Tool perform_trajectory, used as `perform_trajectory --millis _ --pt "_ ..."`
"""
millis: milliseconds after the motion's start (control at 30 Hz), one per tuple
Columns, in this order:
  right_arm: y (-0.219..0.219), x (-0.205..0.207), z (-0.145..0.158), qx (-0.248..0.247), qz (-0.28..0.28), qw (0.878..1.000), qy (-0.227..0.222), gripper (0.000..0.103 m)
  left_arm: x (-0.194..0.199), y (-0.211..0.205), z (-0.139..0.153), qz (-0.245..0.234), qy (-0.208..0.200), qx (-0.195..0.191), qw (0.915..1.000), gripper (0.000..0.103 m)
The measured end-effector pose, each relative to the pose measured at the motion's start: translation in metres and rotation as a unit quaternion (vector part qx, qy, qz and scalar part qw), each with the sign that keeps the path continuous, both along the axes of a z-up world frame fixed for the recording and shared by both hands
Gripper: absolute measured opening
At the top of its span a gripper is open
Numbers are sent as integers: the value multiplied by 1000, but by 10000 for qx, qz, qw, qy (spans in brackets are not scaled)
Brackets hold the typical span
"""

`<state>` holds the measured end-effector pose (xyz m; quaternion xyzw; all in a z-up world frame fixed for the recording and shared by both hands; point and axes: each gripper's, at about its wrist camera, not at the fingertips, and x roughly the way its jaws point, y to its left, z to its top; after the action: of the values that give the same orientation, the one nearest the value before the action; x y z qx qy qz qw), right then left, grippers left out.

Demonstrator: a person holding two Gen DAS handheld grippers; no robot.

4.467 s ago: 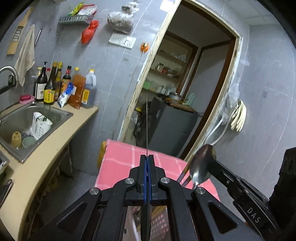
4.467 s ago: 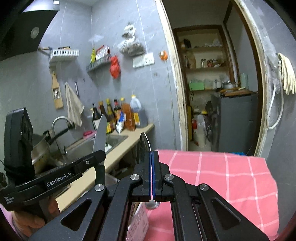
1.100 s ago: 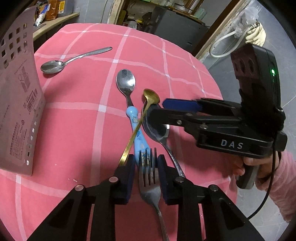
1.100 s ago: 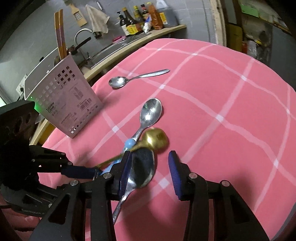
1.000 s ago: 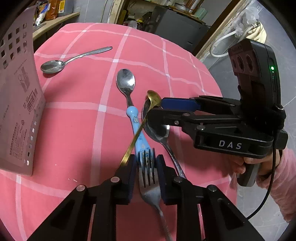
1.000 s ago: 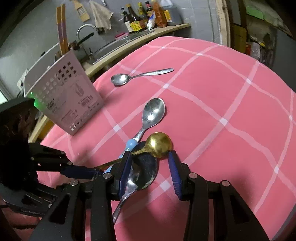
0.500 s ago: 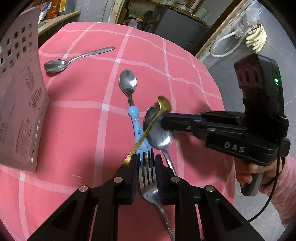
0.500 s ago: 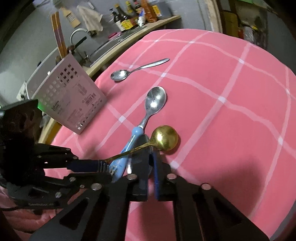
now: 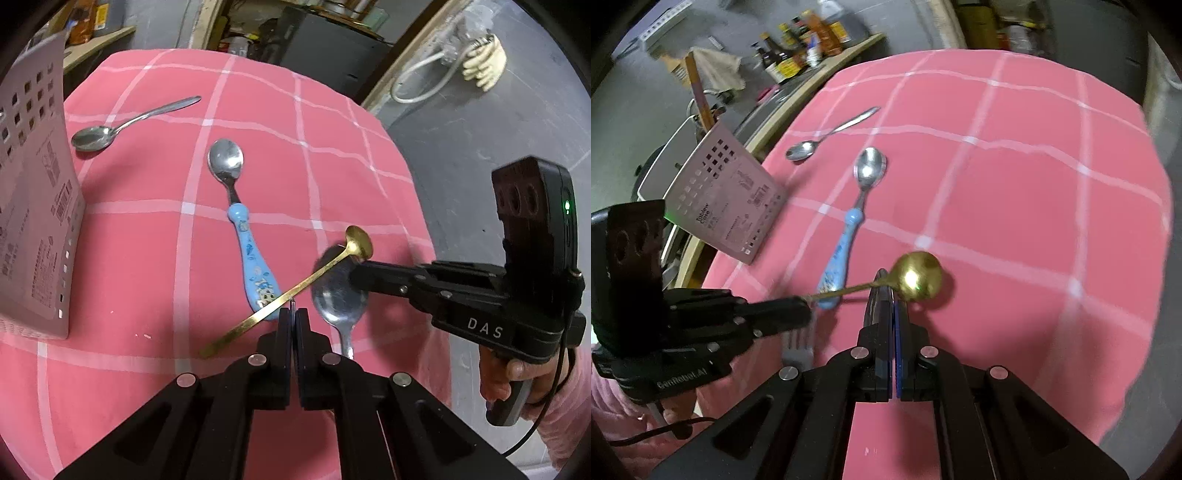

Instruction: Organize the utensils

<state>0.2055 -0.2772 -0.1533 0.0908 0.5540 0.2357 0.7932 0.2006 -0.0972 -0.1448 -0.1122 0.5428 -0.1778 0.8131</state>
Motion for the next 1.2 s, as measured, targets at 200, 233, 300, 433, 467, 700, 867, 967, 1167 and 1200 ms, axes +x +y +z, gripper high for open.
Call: perform_trajectory --millis 200,233,300,433,467,700,867,967,1167,1200 --pt "-24 -30 10 17 -942 9955 44 1 -4 1 13 -218 -145 -46 9996 3" --pt "-25 -34 12 36 -1074 9942 6 1 -5 2 17 -259 -173 -64 9995 3" --pt "-27 -41 20 -9 -1306 9913 -133 1 -7 4 23 -329 -228 -94 9992 3" --pt "-21 -56 39 -117 -1649 9851 -477 1 -13 11 37 -400 -404 -168 9982 2" --pt "-20 -60 46 -163 -1726 9830 -599 1 -15 13 44 -403 -511 -189 9977 3" --pt "-12 -87 109 -352 -2173 9628 -1564 1 -22 37 107 -423 -1327 -77 9902 2" --pt "6 -94 155 -524 -2319 9434 -2312 1 -23 58 162 -407 -1977 163 9793 2" --pt "21 -92 182 -595 -2303 9318 -2741 1 -20 71 187 -362 -2306 326 9718 2" --pt "63 -75 234 -528 -2232 9084 -3496 1 -15 115 235 -69 -3013 851 9497 2" --pt "72 -73 244 -508 -2197 9039 -3636 1 -14 123 241 7 -3114 927 9457 2"
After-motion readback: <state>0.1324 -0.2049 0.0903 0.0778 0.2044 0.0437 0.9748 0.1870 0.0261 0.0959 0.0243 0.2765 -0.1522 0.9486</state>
